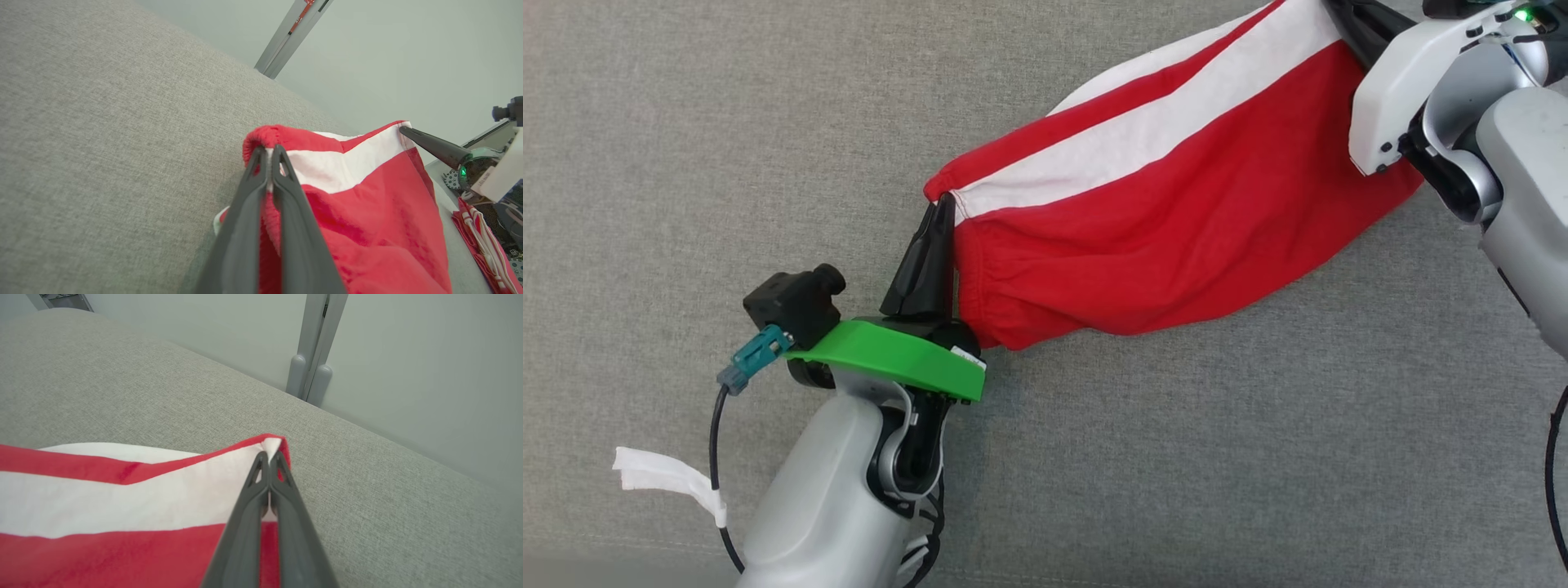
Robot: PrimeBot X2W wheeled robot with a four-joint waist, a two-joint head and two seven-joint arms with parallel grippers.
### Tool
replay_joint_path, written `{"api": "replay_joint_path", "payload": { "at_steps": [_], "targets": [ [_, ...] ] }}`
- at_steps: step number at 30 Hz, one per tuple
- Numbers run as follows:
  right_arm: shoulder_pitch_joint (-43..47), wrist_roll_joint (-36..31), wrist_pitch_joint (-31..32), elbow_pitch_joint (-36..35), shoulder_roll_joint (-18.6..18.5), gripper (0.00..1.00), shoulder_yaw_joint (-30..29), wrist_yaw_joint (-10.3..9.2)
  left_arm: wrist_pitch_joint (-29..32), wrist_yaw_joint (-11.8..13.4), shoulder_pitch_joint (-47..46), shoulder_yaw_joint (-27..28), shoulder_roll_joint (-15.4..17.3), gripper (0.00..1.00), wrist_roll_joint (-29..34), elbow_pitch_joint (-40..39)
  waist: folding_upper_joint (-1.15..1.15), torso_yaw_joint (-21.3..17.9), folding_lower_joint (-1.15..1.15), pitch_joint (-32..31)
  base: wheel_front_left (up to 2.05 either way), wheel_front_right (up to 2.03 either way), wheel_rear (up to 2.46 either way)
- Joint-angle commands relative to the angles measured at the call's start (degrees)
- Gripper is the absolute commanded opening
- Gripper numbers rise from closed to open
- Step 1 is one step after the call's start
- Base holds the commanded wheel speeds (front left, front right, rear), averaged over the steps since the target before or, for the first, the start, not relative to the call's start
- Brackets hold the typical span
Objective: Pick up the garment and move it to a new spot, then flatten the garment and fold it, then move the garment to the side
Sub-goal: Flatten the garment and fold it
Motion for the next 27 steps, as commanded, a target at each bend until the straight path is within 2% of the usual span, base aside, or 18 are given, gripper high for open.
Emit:
{"api": "replay_joint_path", "payload": {
  "at_steps": [1, 2, 4, 5, 6, 10, 16, 20, 27],
  "targets": [
    [-1.00, 0.42, -0.70, 0.85, 0.11, 0.00, 0.39, -0.06, -0.14, 0.29, -1.21, -0.24, 0.03, 0.11, -0.38, 0.03, 0.00, 0.09, 0.00, 0.13, 0.00, 0.00, 0.00],
    [-1.43, 0.52, -0.97, 1.84, 0.23, 0.00, 0.57, -0.06, -0.14, 0.35, -1.35, -0.42, 0.03, 0.17, -0.65, 0.14, 0.00, 0.09, 0.00, 0.15, 0.00, 0.00, 0.00],
    [-1.81, 0.94, -1.47, 3.40, 0.88, 0.00, 0.97, -0.06, -0.14, 0.71, -1.45, -0.54, 0.03, 0.45, -1.26, 0.38, 0.00, 0.14, 0.00, 0.08, 0.00, 0.00, 0.00],
    [-1.94, 1.05, -1.76, 4.04, 1.19, 0.33, 1.26, -0.05, -0.14, 0.79, -1.48, -0.55, 0.05, 0.82, -1.54, 0.49, 0.00, 0.15, 0.00, 0.01, 0.00, 0.00, 0.00],
    [-2.26, 1.15, -1.93, 4.84, 1.42, 1.00, 1.51, -0.05, -0.14, 1.06, -1.54, -0.42, 0.05, 1.00, -1.97, 0.58, 0.00, 0.16, 0.00, -0.08, 0.00, 0.00, 0.00],
    [-2.65, 1.83, -3.59, 7.53, 2.34, 1.00, 2.04, -0.05, -0.14, 1.82, -1.52, 0.24, 0.05, 1.00, -2.29, 0.80, 0.00, -0.02, 0.00, -0.86, 0.00, 0.00, 0.00],
    [-1.18, 5.98, -2.14, 9.36, 3.31, 1.00, 3.20, -0.06, -0.14, 2.44, 0.73, 2.99, 0.07, 1.00, 0.13, 0.29, 0.00, -0.65, 0.00, -3.85, 0.00, 0.00, 0.00],
    [0.62, 9.44, 0.87, 9.36, 2.63, 1.00, 4.05, -0.05, -0.14, 1.96, 3.26, 6.77, 0.09, 1.00, 6.97, -2.57, 0.00, -0.99, 0.00, -6.90, 0.00, 0.00, 0.00],
    [4.40, 15.64, 6.67, 9.86, 1.38, 1.00, 3.33, -0.05, -0.08, 0.74, 10.92, 14.66, 0.09, 1.00, 19.85, -12.06, 0.00, -0.63, 0.00, -10.82, 0.00, 0.00, 0.00]
  ]
}}
